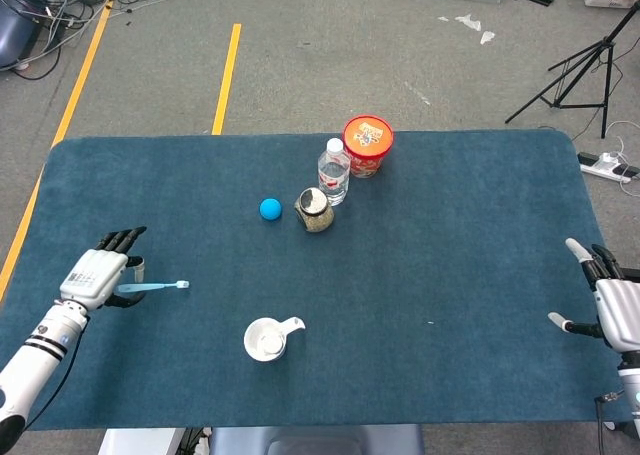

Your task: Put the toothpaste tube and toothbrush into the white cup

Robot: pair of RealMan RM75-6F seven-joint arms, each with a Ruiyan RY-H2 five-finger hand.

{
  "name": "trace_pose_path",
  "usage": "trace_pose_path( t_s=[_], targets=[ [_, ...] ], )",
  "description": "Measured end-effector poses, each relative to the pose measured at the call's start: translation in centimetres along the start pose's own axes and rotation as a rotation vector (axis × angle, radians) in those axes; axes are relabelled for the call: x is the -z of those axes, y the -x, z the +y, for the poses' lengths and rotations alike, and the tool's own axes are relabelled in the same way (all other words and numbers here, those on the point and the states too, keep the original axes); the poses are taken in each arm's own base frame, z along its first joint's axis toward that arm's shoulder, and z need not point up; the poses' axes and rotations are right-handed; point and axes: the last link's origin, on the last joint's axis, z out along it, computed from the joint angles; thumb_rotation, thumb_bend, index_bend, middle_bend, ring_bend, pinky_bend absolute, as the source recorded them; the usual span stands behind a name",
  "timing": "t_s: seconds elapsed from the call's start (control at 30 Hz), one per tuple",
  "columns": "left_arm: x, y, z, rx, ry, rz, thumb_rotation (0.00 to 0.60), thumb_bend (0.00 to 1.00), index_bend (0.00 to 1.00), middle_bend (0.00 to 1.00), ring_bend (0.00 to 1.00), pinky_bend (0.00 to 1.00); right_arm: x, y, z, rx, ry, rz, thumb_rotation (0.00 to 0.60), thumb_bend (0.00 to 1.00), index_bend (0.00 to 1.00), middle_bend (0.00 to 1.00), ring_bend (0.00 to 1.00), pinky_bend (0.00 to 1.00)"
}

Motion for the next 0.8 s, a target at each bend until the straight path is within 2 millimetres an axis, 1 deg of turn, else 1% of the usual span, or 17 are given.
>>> trace_pose_path(
  t_s=[0.13,0.33,0.63,0.8],
  targets=[
    [0.4,-0.5,0.3,-0.001,0.007,0.008,0.600,0.27,0.57,0.04,0.00,0.07,0.0,0.0,0.0,0.000,0.000,0.001,0.600,0.00,0.05,0.19,0.08,0.62],
    [1.4,-1.9,0.5,-0.006,0.010,0.029,0.600,0.27,0.57,0.04,0.00,0.07,0.0,0.0,0.0,0.000,-0.001,-0.001,0.600,0.00,0.05,0.19,0.08,0.62],
    [3.7,-4.4,1.5,-0.007,0.022,0.062,0.600,0.27,0.57,0.04,0.00,0.07,0.1,0.1,-0.2,0.007,-0.009,-0.004,0.600,0.00,0.05,0.19,0.08,0.62],
    [5.1,-5.9,2.5,0.047,0.042,0.060,0.600,0.27,0.57,0.04,0.00,0.07,0.1,0.2,-0.3,0.010,-0.013,-0.007,0.600,0.00,0.05,0.19,0.08,0.62]
  ],
)
